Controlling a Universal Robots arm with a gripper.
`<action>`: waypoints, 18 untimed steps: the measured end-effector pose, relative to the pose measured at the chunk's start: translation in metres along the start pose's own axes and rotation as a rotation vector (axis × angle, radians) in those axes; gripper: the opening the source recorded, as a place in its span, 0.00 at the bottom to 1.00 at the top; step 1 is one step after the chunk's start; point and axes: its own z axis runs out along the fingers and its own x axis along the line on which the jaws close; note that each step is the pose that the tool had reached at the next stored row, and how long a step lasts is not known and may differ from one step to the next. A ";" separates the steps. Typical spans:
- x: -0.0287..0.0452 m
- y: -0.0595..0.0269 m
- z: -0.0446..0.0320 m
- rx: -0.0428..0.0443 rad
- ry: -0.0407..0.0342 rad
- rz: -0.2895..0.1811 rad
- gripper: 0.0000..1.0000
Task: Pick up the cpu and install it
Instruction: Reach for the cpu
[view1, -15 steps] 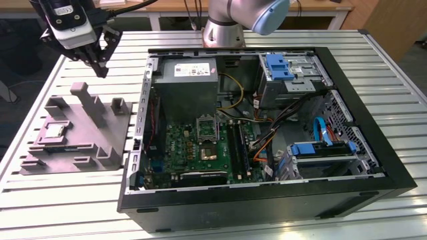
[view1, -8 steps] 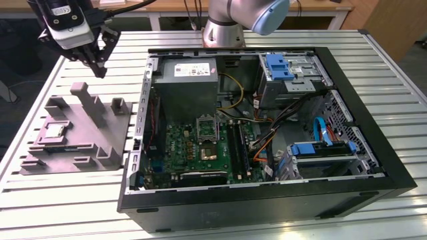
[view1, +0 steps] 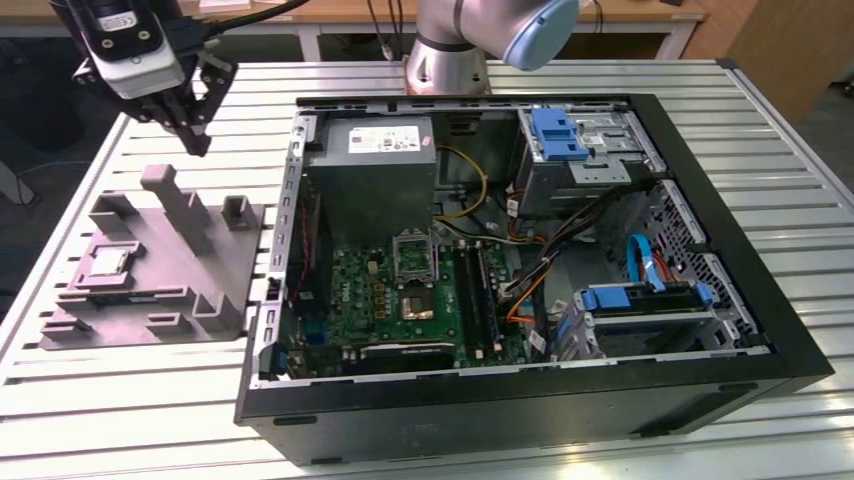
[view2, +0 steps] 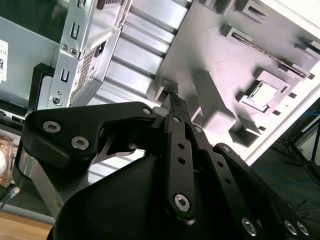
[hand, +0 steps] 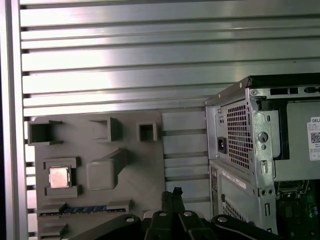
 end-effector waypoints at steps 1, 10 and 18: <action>0.0004 0.0000 0.0000 0.0000 0.0000 0.000 0.11; 0.0036 -0.0003 0.0001 0.0000 0.0000 0.000 0.11; 0.0064 -0.0005 0.0003 0.0000 0.0000 0.000 0.11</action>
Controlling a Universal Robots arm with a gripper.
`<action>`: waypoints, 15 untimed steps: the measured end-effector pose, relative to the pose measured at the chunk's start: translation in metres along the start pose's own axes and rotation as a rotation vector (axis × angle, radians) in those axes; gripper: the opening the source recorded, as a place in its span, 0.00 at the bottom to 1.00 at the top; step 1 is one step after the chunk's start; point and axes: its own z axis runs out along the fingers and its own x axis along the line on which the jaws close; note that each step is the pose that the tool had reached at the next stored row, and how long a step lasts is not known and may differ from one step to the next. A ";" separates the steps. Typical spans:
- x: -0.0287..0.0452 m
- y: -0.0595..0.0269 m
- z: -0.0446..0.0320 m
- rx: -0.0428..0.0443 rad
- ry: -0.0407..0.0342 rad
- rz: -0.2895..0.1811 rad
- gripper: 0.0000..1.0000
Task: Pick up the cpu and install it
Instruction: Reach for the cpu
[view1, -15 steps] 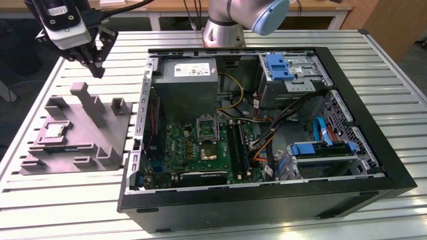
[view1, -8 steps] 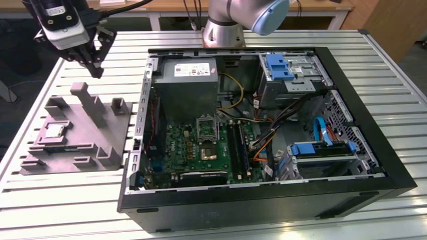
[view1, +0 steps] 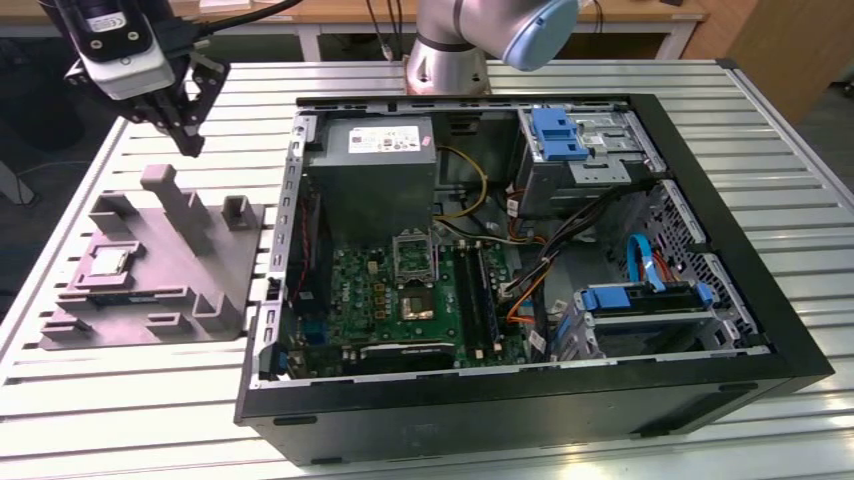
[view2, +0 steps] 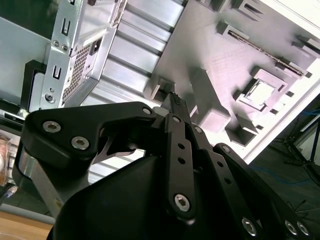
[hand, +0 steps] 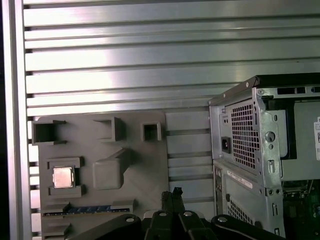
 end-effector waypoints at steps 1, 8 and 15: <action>0.0004 0.0000 0.0000 0.0000 0.0000 0.000 0.11; 0.0028 -0.0002 0.0001 0.0000 0.0000 0.000 0.11; 0.0052 -0.0004 0.0002 0.0000 -0.0001 0.000 0.11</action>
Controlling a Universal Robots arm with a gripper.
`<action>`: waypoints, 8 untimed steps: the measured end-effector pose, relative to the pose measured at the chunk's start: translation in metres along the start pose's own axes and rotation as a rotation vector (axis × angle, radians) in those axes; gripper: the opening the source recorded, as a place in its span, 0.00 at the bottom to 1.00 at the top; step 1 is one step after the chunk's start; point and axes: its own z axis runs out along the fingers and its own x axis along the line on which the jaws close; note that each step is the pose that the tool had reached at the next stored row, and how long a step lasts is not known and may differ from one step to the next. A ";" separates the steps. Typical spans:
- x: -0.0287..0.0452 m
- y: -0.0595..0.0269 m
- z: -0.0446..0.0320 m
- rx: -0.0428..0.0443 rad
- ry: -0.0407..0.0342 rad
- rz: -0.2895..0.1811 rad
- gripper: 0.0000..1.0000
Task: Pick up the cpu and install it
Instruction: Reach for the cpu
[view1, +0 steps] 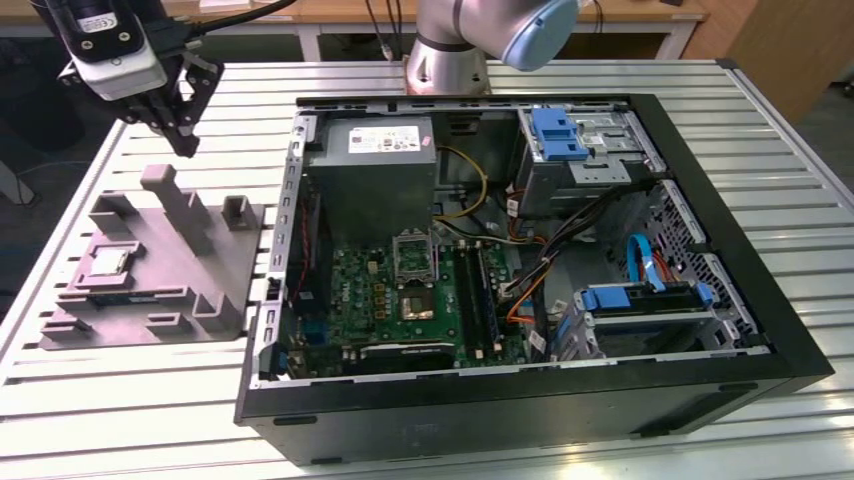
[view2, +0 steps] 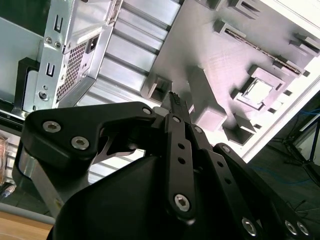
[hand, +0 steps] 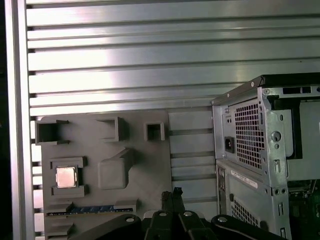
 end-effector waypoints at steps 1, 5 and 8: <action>0.0004 0.0000 0.0000 0.0000 0.0000 0.000 0.11; 0.0020 -0.0002 0.0000 0.0000 0.0000 0.000 0.11; 0.0034 -0.0003 0.0000 0.0001 0.0001 0.000 0.11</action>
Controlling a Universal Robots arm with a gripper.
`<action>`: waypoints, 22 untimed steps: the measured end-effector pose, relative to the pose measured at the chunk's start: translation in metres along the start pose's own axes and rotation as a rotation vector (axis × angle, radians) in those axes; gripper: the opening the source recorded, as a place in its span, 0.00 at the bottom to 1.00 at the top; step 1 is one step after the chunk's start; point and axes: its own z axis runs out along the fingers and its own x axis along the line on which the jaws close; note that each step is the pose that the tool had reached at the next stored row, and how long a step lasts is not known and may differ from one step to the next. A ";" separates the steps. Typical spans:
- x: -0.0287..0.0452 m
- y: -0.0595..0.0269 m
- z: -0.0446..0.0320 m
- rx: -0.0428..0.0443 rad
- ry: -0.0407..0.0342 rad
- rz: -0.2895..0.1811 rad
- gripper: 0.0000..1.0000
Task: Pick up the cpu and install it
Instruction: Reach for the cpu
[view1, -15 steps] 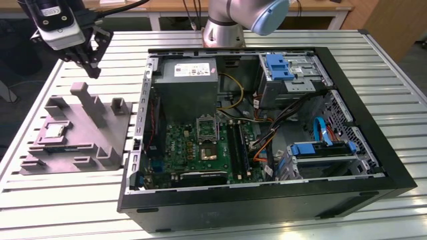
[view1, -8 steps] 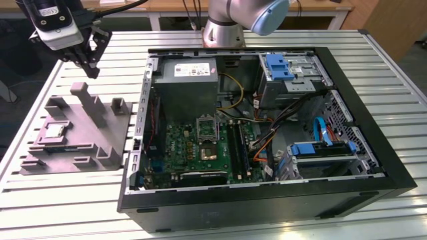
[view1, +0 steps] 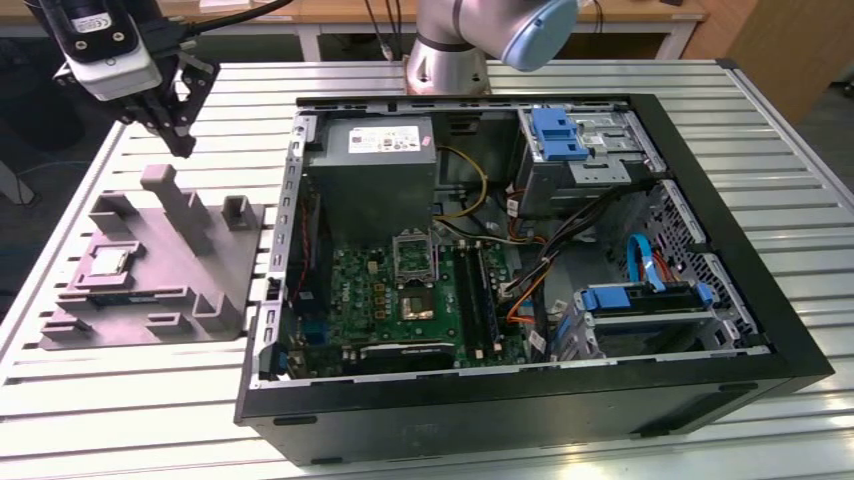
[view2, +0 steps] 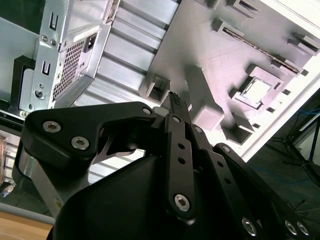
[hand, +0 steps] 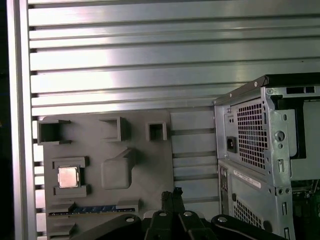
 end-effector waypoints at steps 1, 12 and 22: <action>0.0006 0.0000 0.0000 -0.0001 -0.0001 0.000 0.11; 0.0122 -0.0010 0.0000 0.0000 -0.0001 0.000 0.11; 0.0185 -0.0014 0.0004 0.0000 -0.0001 0.000 0.11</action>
